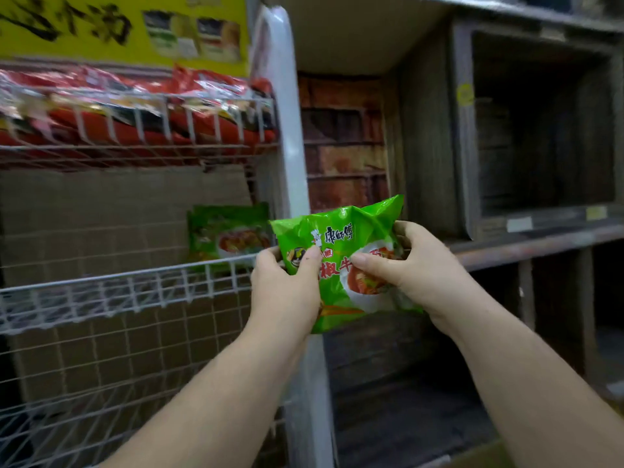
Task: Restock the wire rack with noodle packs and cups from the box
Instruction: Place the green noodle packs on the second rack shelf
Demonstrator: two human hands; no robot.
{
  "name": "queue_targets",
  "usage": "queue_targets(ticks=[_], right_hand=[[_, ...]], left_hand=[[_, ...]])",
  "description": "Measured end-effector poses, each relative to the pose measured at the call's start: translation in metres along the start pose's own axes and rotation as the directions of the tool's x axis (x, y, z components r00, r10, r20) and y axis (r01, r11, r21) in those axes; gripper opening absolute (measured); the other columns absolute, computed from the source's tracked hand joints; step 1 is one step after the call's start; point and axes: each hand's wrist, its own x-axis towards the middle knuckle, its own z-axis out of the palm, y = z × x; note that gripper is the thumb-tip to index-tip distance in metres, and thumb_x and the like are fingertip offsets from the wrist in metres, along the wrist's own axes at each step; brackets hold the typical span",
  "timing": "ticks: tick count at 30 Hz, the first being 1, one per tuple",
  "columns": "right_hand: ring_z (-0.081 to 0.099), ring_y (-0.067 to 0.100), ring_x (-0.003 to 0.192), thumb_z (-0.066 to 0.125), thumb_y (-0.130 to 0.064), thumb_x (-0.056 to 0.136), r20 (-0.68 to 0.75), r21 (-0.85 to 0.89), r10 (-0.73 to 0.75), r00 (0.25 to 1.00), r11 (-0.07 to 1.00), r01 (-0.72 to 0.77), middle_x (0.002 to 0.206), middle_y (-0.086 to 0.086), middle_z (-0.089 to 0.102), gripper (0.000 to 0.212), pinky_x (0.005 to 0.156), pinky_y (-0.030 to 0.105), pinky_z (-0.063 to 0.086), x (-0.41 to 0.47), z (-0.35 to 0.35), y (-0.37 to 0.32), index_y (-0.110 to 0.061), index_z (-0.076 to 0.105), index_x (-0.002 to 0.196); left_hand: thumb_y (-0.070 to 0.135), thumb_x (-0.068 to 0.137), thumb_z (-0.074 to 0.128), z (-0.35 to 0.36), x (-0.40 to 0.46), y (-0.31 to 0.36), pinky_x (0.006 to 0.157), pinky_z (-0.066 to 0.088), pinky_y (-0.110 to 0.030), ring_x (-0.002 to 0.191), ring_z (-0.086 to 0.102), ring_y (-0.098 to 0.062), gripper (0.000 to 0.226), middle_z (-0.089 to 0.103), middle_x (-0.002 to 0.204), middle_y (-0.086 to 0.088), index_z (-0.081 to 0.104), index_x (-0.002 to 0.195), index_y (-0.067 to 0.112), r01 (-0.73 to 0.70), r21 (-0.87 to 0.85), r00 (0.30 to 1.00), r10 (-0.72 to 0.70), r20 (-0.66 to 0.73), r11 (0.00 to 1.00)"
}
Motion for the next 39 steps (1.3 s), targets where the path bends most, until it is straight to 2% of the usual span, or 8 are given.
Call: queue_targets(ticks=[3, 11, 18, 22, 26, 30, 35, 39], right_hand=[[0.066, 0.013, 0.105, 0.084, -0.068, 0.045, 0.011, 0.004, -0.063, 0.998, 0.998, 0.063, 0.121, -0.005, 0.064, 0.089, 0.09, 0.041, 0.057, 0.016, 0.042, -0.037, -0.031, 0.059, 0.122], [0.066, 0.015, 0.099, 0.078, -0.063, 0.067, 0.108, -0.031, -0.113, 0.988, 0.993, 0.117, 0.112, -0.002, 0.068, 0.06, 0.09, 0.04, 0.056, 0.057, 0.135, -0.099, -0.024, 0.065, 0.11], [0.059, 0.027, 0.118, 0.085, -0.035, 0.074, 0.153, -0.161, -0.01, 0.988, 0.986, 0.035, 0.131, 0.006, 0.059, 0.08, 0.099, 0.042, 0.049, 0.093, 0.17, -0.088, -0.015, 0.04, 0.138], [0.057, 0.03, 0.12, 0.076, -0.027, 0.085, 0.185, -0.321, 0.097, 0.978, 0.946, -0.033, 0.138, 0.012, 0.053, 0.098, 0.097, 0.043, 0.046, 0.104, 0.185, -0.069, -0.017, 0.009, 0.155], [0.059, 0.025, 0.095, 0.067, -0.013, 0.092, 0.274, -0.439, 0.231, 0.934, 0.894, -0.092, 0.136, 0.016, 0.05, 0.11, 0.079, 0.036, 0.05, 0.116, 0.192, -0.066, -0.034, -0.023, 0.151], [0.054, 0.033, 0.12, 0.076, -0.024, 0.077, 0.411, -0.48, 0.23, 0.882, 0.877, -0.006, 0.143, 0.014, 0.042, 0.116, 0.101, 0.046, 0.049, 0.121, 0.2, -0.061, -0.037, -0.01, 0.153], [0.053, 0.034, 0.121, 0.078, -0.022, 0.08, 0.361, -0.491, 0.206, 0.91, 0.871, -0.002, 0.143, 0.016, 0.041, 0.116, 0.1, 0.045, 0.05, 0.124, 0.203, -0.057, -0.034, -0.009, 0.155], [0.04, 0.035, 0.131, 0.082, -0.024, 0.077, 0.216, -0.555, 0.112, 0.97, 0.831, 0.028, 0.15, 0.011, 0.024, 0.094, 0.102, 0.048, 0.047, 0.114, 0.198, -0.061, -0.028, 0.023, 0.15]], left_hand=[[0.058, 0.072, 0.071, -0.05, 0.024, 0.03, 0.084, 0.058, -0.048, 0.099, 0.066, -0.023, 0.051, 0.06, 0.115, -0.002, 0.053, 0.11, 0.03, -0.085, 0.024, 0.995, 0.086, -0.04, 0.996], [0.039, 0.085, 0.074, -0.136, 0.094, 0.068, 0.052, 0.056, -0.032, 0.061, 0.064, -0.016, 0.037, 0.068, 0.094, -0.005, 0.062, 0.109, 0.013, -0.112, 0.039, 0.988, 0.115, -0.104, 0.993], [0.022, 0.087, 0.058, -0.133, 0.14, 0.042, 0.072, 0.056, -0.054, 0.071, 0.061, -0.029, 0.024, 0.06, 0.085, -0.015, 0.062, 0.102, 0.003, 0.09, 0.178, 0.996, -0.084, -0.039, 0.98], [0.017, 0.081, 0.056, -0.122, 0.148, 0.03, 0.084, 0.055, -0.043, 0.096, 0.065, -0.036, 0.042, 0.065, 0.11, -0.02, 0.057, 0.121, 0.003, 0.13, 0.622, 0.976, -0.21, 0.057, 0.772], [0.029, 0.098, 0.056, -0.111, 0.149, 0.032, 0.084, 0.048, -0.036, 0.11, 0.057, -0.03, 0.048, 0.056, 0.132, -0.016, 0.046, 0.139, 0.007, 0.039, 0.847, 0.976, -0.202, 0.081, 0.53], [0.033, 0.098, 0.057, -0.107, 0.157, 0.028, 0.073, 0.039, -0.032, 0.074, 0.05, -0.02, 0.022, 0.057, 0.092, -0.009, 0.058, 0.093, 0.012, -0.009, 0.849, 0.974, -0.186, 0.126, 0.528], [0.044, 0.093, 0.063, -0.109, 0.161, 0.023, 0.064, 0.045, -0.033, 0.078, 0.055, -0.024, 0.047, 0.057, 0.095, -0.012, 0.052, 0.115, 0.003, 0.068, 0.885, 0.982, -0.187, 0.022, 0.46], [0.042, 0.082, 0.075, -0.109, 0.162, 0.021, 0.045, 0.036, -0.031, 0.067, 0.054, -0.023, 0.052, 0.057, 0.083, -0.01, 0.051, 0.105, 0.002, 0.111, 0.894, 0.994, -0.042, -0.104, 0.433]])
